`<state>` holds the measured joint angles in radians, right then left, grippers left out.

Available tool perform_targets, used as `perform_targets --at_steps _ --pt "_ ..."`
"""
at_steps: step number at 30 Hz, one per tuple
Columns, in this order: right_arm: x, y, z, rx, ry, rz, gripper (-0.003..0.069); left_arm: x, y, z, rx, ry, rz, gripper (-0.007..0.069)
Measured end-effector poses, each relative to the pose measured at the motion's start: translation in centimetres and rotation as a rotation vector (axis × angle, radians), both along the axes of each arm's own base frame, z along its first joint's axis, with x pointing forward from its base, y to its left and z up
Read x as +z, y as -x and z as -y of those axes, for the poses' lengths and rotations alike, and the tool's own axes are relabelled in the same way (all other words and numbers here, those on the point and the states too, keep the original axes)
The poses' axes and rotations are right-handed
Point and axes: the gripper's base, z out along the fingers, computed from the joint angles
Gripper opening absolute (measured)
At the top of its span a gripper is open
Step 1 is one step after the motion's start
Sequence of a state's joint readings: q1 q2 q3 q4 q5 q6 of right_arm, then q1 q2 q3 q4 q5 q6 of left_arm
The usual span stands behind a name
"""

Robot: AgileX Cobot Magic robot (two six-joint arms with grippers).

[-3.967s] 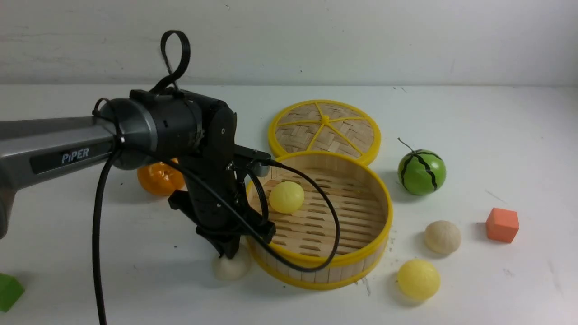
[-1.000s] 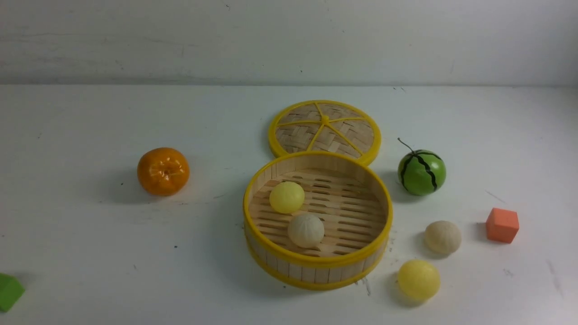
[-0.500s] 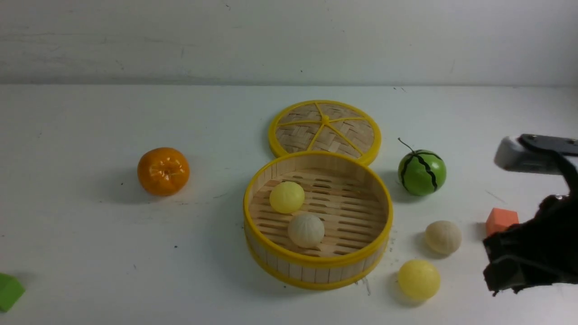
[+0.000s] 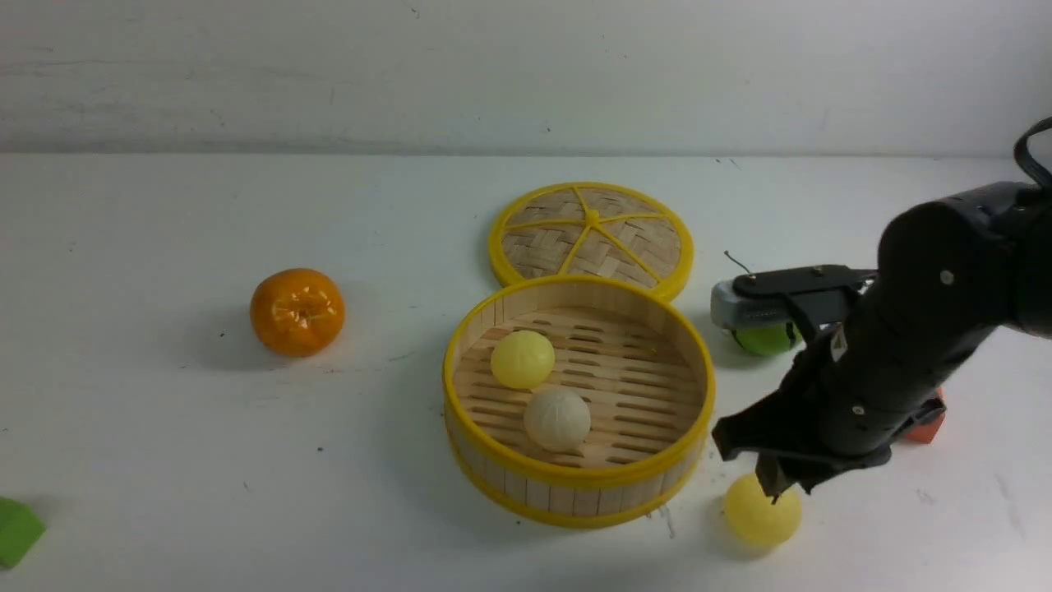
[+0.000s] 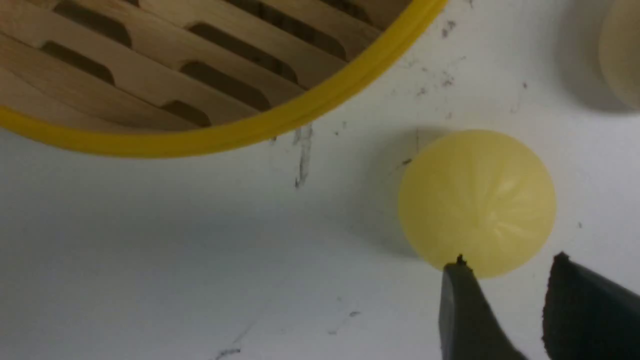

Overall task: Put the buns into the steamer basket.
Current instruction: Use the right arm to grab a steamed stuffed bun, then use the right arm to put the steamed stuffed bun into the steamer

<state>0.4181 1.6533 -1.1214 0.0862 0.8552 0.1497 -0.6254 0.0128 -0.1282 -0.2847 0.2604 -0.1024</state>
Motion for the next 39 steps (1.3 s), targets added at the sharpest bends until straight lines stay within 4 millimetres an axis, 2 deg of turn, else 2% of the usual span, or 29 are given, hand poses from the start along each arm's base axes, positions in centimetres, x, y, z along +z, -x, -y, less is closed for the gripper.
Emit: perform_targets --at_steps 5,10,19,30,32,39 --pt "-1.9 -1.5 -0.5 0.007 0.035 -0.033 0.0241 0.0 0.0 0.0 0.0 -0.001 -0.001 -0.0004" --pt "-3.3 -2.1 -0.1 -0.008 0.049 -0.063 0.0241 0.0 0.0 0.0 -0.001 -0.001 -0.001 -0.0003" --pt "-3.4 -2.8 -0.4 -0.012 0.034 -0.025 0.0241 0.0 0.0 0.0 -0.001 -0.001 -0.001 0.0004" --pt "-4.0 -2.7 -0.3 -0.009 0.051 -0.059 0.0237 0.0 0.0 0.0 -0.001 -0.001 -0.001 0.0011" --pt "-4.0 -2.6 -0.3 -0.002 0.055 -0.067 0.0206 0.0 0.0 0.0 -0.001 -0.001 -0.001 0.0013" --pt "-4.0 -2.6 -0.3 0.016 0.061 -0.07 0.0012 0.0 0.0 0.0 -0.001 -0.001 -0.001 0.002"
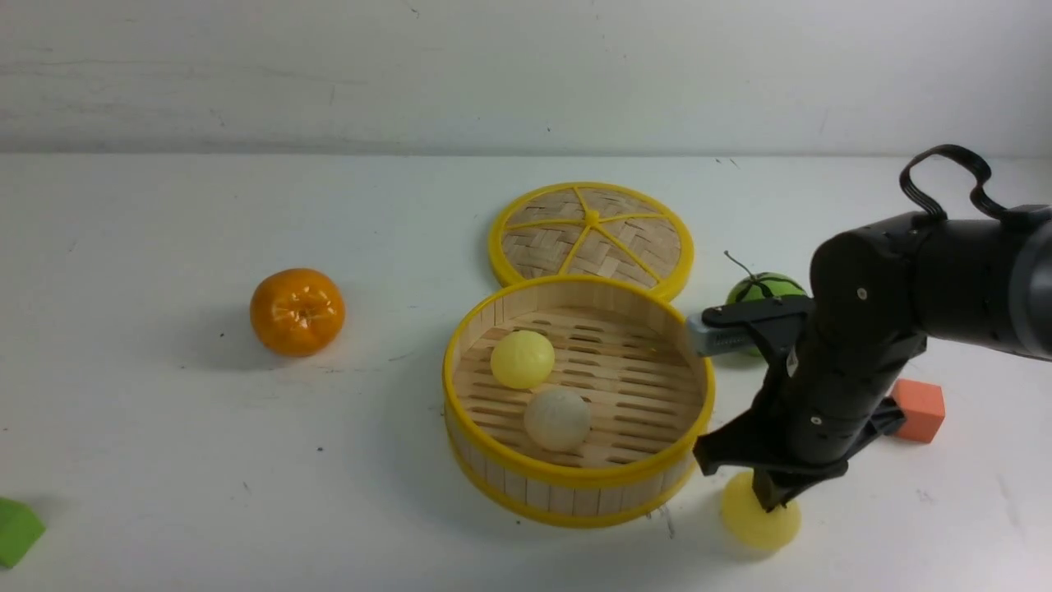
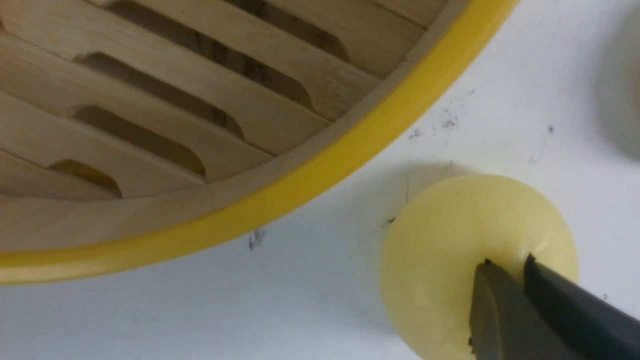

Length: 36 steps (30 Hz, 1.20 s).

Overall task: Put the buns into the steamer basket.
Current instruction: Use the right arm to put the steamed stuffed bun into the steamer

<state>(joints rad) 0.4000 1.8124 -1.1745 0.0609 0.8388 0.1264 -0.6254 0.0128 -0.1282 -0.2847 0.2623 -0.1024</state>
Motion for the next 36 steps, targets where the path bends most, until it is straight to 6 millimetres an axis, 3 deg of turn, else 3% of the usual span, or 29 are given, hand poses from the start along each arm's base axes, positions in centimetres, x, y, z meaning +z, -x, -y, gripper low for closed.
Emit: perform_targets --at_steps 6,12,18,21,27,28,31,32,36 --pt "0.3 0.3 0.3 0.047 0.032 -0.014 -0.0004 0.0 0.0 0.0 0.0 0.0 0.0 0.0021" --pt "3.4 1.3 0.9 0.066 0.037 0.037 -0.0004 0.0 0.0 0.0 0.0 0.0 0.0 0.0029" --pt "4.6 1.7 1.1 0.066 0.028 0.06 -0.0004 0.0 0.0 0.0 0.0 0.0 0.0 0.0036" --pt "6.3 1.6 0.8 0.063 -0.005 0.09 -0.0003 0.0 0.0 0.0 0.0 0.0 0.0 0.0039" --pt "11.3 -0.7 -1.4 0.115 -0.178 0.219 0.0 0.0 0.0 0.0 0.0 0.0 0.0 0.0044" --pt "12.3 -2.0 -2.4 0.134 -0.229 0.244 0.0001 0.0 0.0 0.0 0.0 0.0 0.0 0.0047" --pt "12.2 -3.7 -3.4 0.156 -0.256 0.246 0.0002 0.0 0.0 0.0 0.0 0.0 0.0 0.0049" --pt "11.3 -5.4 -4.2 0.165 -0.258 0.243 0.0002 0.0 0.0 0.0 0.0 0.0 0.0 0.005" --pt "8.4 -8.8 -5.6 0.165 -0.248 0.221 0.0003 0.0 0.0 0.0 0.0 0.0 0.0 0.0055"
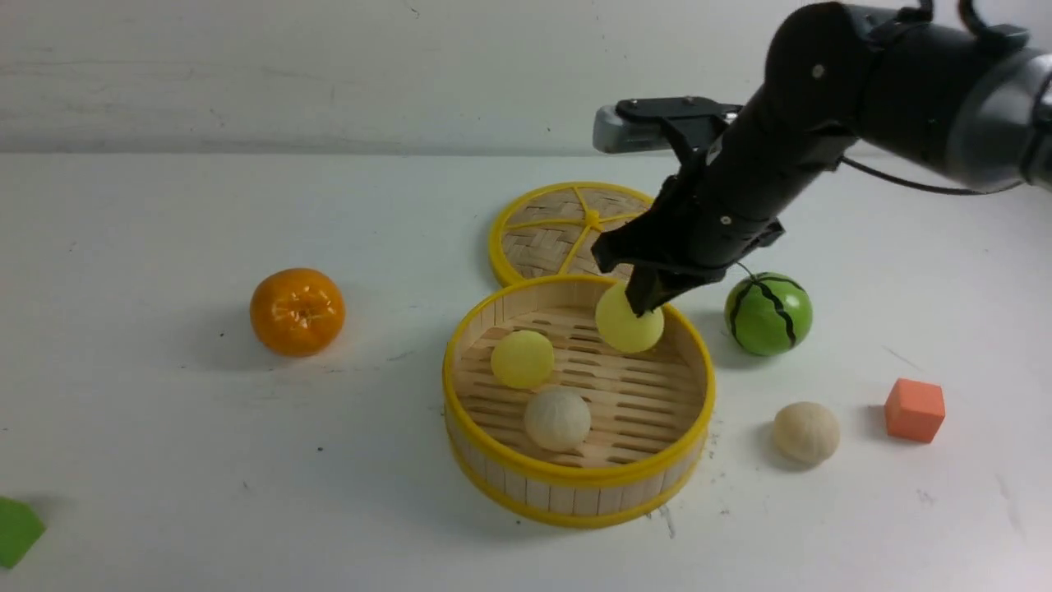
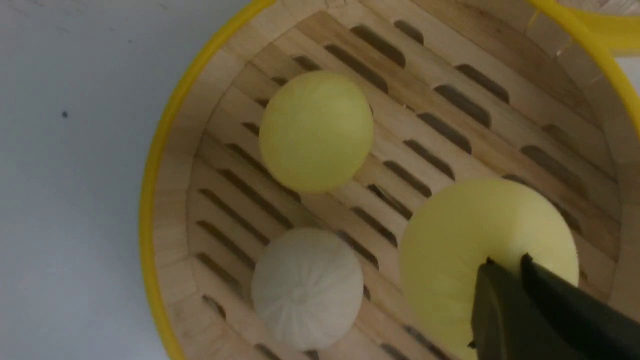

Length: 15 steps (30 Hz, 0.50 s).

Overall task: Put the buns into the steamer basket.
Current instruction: Use the right arm to put the steamed stuffed bun into the steamer

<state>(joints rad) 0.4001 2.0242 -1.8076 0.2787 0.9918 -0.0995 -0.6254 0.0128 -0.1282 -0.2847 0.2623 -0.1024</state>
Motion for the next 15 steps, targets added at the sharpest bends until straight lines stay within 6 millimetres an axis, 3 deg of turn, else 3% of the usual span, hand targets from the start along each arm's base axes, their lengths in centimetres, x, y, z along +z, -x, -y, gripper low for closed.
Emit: perform_targets --at_steps 5,8,13,14,15 --pt "-3.6 -2.8 -1.1 -0.019 0.013 -0.035 0.0023 0.0 0.0 0.0 0.0 0.0 0.0 0.0056" --pt "-4.2 -3.2 -1.2 -0.04 0.021 -0.047 0.0063 0.0 0.0 0.0 0.0 0.0 0.0 0.0057" --pt "-4.1 -3.2 -1.1 -0.045 0.033 -0.057 0.0259 0.0 0.0 0.0 0.0 0.0 0.0 0.0058" --pt "-3.6 -3.1 -1.1 -0.04 0.035 -0.066 0.0349 0.0 0.0 0.0 0.0 0.0 0.0 0.006" --pt "-3.3 -3.0 -1.1 -0.036 0.038 -0.074 0.0384 0.0 0.0 0.0 0.0 0.0 0.0 0.0061"
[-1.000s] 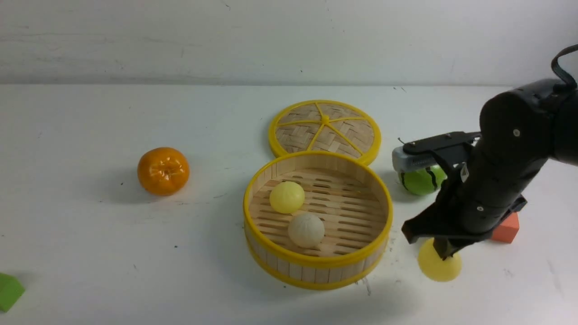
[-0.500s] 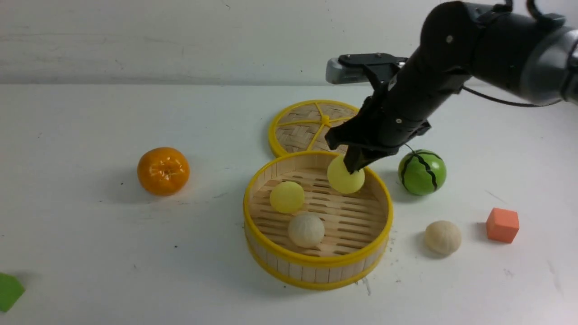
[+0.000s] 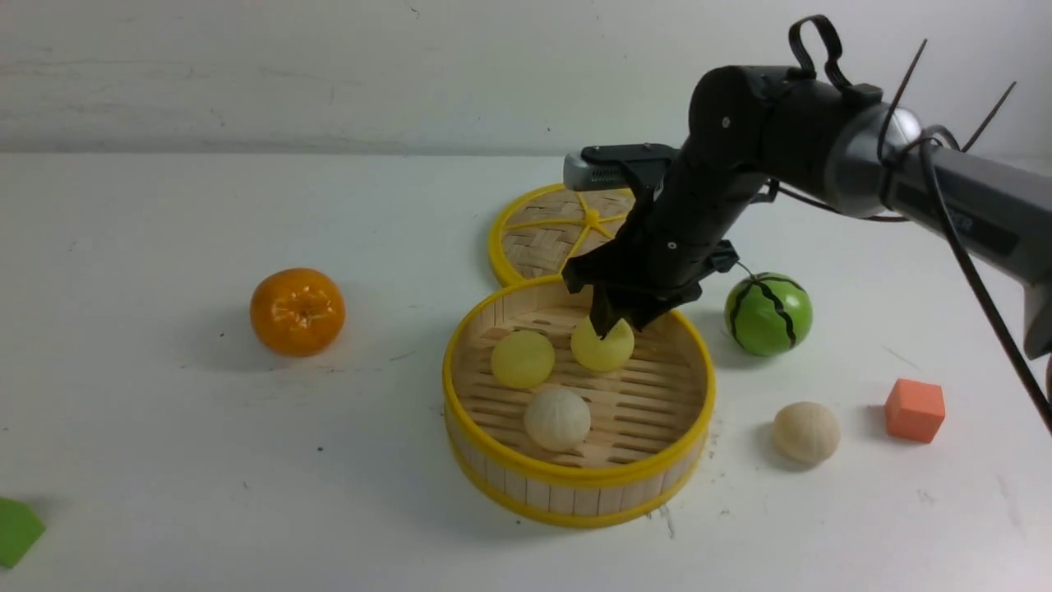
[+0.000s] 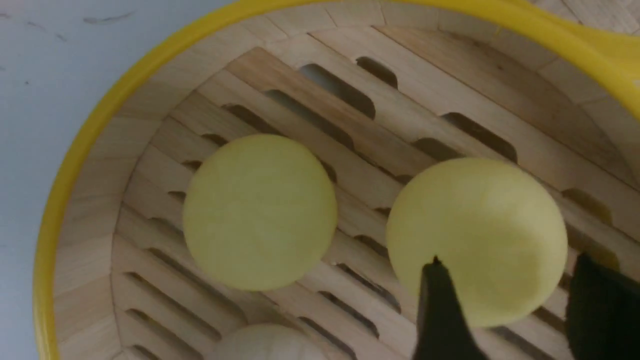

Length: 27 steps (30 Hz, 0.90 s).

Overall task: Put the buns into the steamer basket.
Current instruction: Use the right arm to put the steamed stuffed bun into the steamer, then use the right arm to grab a steamed stuffed bun

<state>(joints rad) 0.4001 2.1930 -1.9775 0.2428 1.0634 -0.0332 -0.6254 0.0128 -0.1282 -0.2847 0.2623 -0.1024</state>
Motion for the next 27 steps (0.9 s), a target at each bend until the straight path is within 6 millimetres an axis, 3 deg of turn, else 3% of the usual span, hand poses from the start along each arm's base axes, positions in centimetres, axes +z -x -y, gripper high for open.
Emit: perform_targets --at_steps 2,6,7,10,12,14,17,21,27 --pt "1.2 0.4 0.2 0.016 0.021 -0.014 0.044 0.0 0.0 0.0 0.0 0.0 0.0 0.0064" --pt "4.0 1.7 1.4 0.032 0.091 0.0 0.0426 0.0 0.0 0.0 0.0 0.0 0.0 0.0067" --pt "5.4 2.6 2.2 0.005 0.127 0.024 0.038 0.0 0.0 0.0 0.0 -0.001 -0.001 0.007" --pt "6.5 4.7 4.4 -0.054 0.188 0.018 0.0262 0.0 0.0 0.0 0.0 -0.001 -0.001 0.0073" --pt "6.4 5.7 5.4 -0.089 0.206 -0.01 0.0201 0.0 0.0 0.0 0.0 -0.001 -0.001 0.0074" --pt "4.8 7.3 7.9 -0.154 0.237 -0.091 0.012 0.0 0.0 0.0 0.0 -0.001 -0.001 0.0076" --pt "1.9 7.8 10.9 -0.255 0.233 -0.167 0.0062 0.0 0.0 0.0 0.0 -0.001 -0.001 0.0078" --pt "-0.6 7.5 12.8 -0.326 0.152 -0.222 0.0074 0.0 0.0 0.0 0.0 -0.001 -0.001 0.0082" --pt "-1.3 6.6 12.9 -0.345 0.079 -0.195 0.0169 0.0 0.0 0.0 0.0 -0.001 -0.001 0.0088"
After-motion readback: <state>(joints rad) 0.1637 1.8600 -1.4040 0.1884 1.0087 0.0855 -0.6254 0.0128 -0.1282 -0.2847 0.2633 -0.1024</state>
